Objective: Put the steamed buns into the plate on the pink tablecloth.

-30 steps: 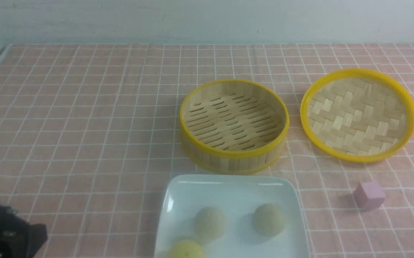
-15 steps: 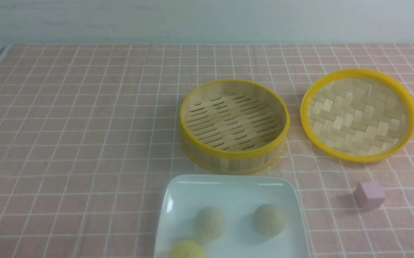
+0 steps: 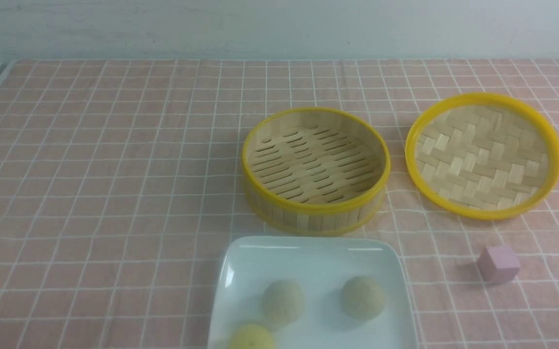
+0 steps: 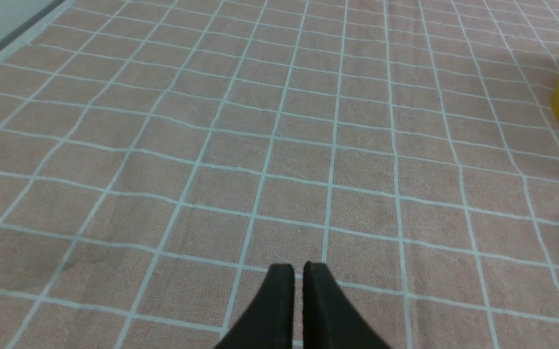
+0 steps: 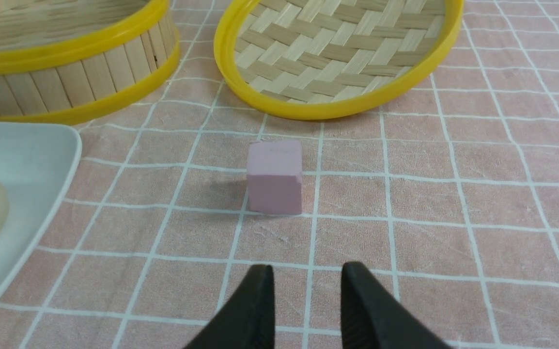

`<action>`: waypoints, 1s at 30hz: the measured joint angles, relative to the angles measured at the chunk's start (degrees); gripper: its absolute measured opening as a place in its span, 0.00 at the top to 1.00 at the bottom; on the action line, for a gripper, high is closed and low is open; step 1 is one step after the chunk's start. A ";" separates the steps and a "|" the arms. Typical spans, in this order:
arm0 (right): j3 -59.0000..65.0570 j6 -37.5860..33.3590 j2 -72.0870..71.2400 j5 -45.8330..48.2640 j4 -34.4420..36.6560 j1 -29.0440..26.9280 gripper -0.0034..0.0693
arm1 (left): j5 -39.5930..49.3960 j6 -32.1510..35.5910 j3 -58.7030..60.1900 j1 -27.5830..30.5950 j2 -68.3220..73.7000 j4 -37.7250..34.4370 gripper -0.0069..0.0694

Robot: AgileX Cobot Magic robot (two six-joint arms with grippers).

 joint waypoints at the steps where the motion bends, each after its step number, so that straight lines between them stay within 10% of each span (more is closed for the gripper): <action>1: 0.00 0.00 0.00 0.00 0.00 0.00 0.69 | 0.00 0.00 0.00 0.00 0.00 0.00 0.83; 30: 0.00 0.00 0.00 0.00 -0.18 0.00 0.67 | 0.00 0.00 0.00 0.00 0.00 0.11 0.81</action>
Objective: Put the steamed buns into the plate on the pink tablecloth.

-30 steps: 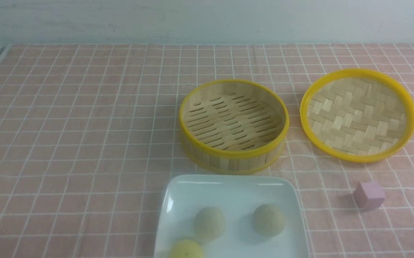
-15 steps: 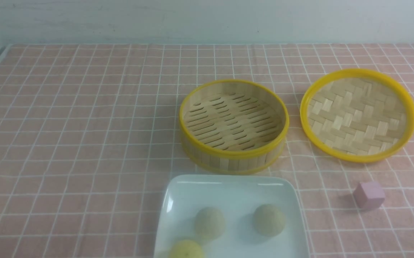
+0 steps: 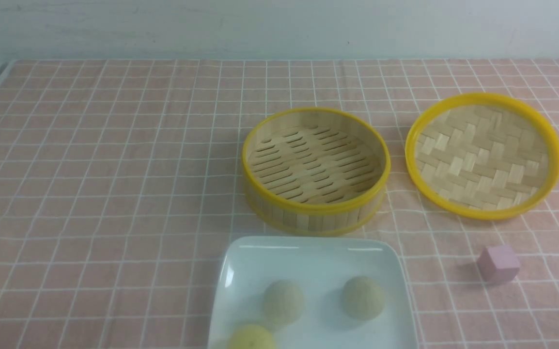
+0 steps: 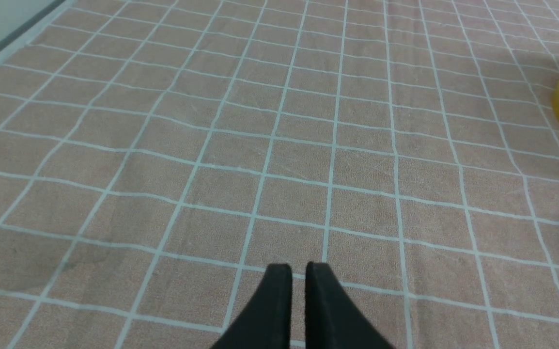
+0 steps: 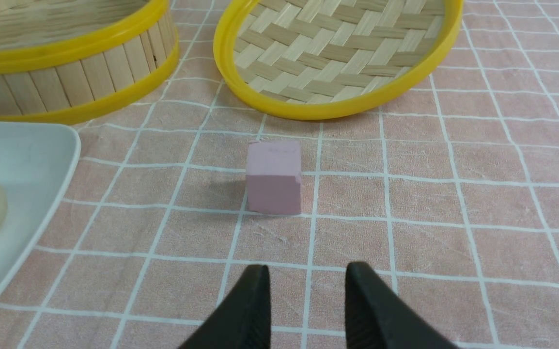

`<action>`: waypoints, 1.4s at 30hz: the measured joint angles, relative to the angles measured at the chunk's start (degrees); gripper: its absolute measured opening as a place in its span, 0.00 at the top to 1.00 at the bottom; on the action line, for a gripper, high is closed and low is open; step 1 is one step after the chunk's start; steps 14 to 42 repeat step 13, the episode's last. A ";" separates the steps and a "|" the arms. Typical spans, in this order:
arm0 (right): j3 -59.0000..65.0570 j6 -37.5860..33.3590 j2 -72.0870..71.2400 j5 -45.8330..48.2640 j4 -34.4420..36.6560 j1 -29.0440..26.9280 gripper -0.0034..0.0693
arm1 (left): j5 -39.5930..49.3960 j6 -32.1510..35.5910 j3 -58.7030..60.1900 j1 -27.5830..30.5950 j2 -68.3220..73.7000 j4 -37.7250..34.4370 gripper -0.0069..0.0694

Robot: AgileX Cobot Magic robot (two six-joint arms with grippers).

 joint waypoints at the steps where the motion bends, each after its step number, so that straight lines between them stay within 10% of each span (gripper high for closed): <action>1: 0.00 0.00 0.00 0.00 0.00 0.00 0.67 | 0.00 0.00 0.00 0.00 0.00 0.00 0.81; 42: 0.00 0.00 0.00 0.00 0.00 0.00 0.65 | 0.00 0.00 0.00 0.00 0.00 0.11 0.80</action>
